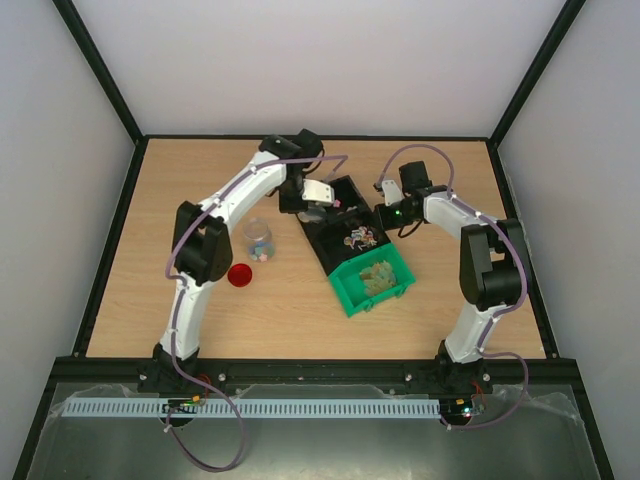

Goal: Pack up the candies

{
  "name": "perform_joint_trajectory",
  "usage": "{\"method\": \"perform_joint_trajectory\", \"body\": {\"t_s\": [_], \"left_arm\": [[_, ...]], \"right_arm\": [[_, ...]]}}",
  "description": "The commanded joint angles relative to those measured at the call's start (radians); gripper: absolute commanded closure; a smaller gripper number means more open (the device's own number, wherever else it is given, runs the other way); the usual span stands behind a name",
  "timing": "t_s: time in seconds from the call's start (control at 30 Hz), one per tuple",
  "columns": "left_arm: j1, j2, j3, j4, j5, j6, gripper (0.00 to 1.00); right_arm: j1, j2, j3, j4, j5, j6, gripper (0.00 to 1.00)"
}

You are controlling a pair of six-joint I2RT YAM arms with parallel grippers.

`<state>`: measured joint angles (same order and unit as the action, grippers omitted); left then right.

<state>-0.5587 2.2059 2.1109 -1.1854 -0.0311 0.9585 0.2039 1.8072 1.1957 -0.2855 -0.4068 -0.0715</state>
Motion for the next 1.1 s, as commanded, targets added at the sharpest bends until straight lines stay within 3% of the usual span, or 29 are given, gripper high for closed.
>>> {"method": "perform_joint_trajectory", "body": {"t_s": [0.0,0.67,0.9,1.07], "left_arm": [[-0.029,0.088,0.07,-0.107,-0.021,0.005,0.98],[-0.069,0.211,0.013,0.016,0.274,-0.123,0.98],[-0.069,0.179,-0.088,0.188,0.43,-0.204,0.98],[-0.035,0.073,-0.253,0.409,0.528,-0.278,0.98]], "right_arm": [[0.015,-0.003,-0.01,-0.017,-0.034,-0.01,0.99],[0.029,-0.007,-0.017,-0.004,-0.036,-0.019,0.99],[0.029,-0.011,-0.019,-0.003,-0.034,-0.019,0.99],[0.028,-0.018,-0.017,-0.002,-0.015,-0.012,0.99]]}}
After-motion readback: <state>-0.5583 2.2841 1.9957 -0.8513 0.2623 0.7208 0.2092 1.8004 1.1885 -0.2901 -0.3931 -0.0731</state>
